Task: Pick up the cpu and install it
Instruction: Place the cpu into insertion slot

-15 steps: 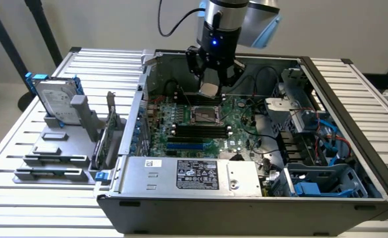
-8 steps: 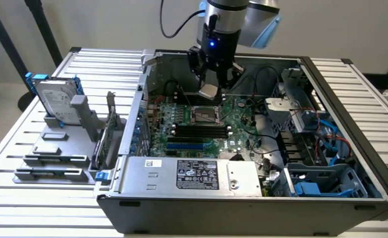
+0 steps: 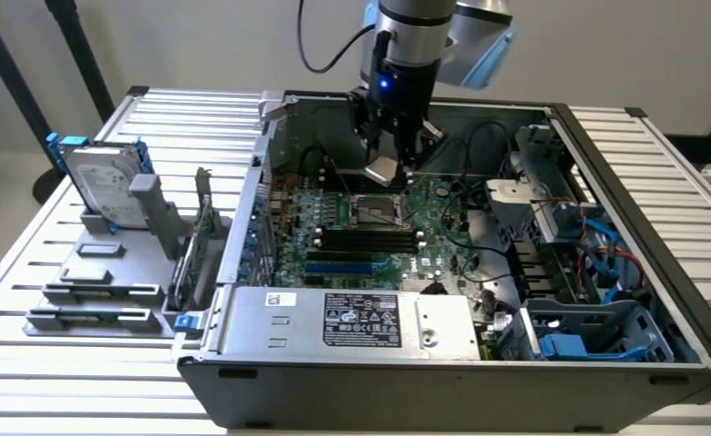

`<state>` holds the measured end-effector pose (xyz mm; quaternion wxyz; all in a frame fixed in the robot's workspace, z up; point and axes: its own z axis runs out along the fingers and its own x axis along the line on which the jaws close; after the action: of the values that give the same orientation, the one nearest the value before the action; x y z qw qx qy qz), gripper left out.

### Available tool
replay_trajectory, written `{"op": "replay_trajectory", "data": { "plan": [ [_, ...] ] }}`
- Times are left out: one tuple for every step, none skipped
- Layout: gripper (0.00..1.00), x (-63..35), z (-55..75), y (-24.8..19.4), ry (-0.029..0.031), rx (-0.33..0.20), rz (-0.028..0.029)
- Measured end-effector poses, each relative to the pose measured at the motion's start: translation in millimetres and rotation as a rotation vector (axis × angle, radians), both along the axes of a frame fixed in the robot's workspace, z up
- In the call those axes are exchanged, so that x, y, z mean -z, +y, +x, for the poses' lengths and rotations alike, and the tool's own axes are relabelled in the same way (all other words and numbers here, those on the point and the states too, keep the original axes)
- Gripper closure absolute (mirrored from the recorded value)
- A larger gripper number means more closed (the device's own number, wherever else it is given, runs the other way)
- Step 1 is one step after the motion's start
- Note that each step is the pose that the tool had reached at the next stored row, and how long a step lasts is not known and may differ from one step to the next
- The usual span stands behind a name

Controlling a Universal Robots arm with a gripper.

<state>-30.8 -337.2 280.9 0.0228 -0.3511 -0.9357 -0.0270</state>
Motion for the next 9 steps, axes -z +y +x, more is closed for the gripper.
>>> {"op": "replay_trajectory", "data": {
  "plan": [
    [0.45, 0.8, 0.0, 0.0, 0.0003, 0.018, 0.0001],
    [0.45, 1.6, 0.0, 0.0, 0.0008, 0.036, 0.0],
    [0.45, 2.3, 0.0, 0.0, 0.0015, 0.054, 0.0],
    [0.45, 3.2, 0.0, 0.0, 0.0023, 0.073, 0.0],
    [0.45, 3.9, 0.0, 0.0, 0.0032, 0.09, -0.0001],
    [0.45, 4.7, 0.0, 0.0, 0.0041, 0.107, -0.0001],
    [0.45, 5.5, 0.0, 0.0, 0.0051, 0.125, -0.0001],
    [0.45, 6.2, 0.0, 0.0, 0.006, 0.143, -0.0002],
    [0.45, 7.0, 0.0, 0.0, 0.0069, 0.16, -0.0001]
  ]
}}
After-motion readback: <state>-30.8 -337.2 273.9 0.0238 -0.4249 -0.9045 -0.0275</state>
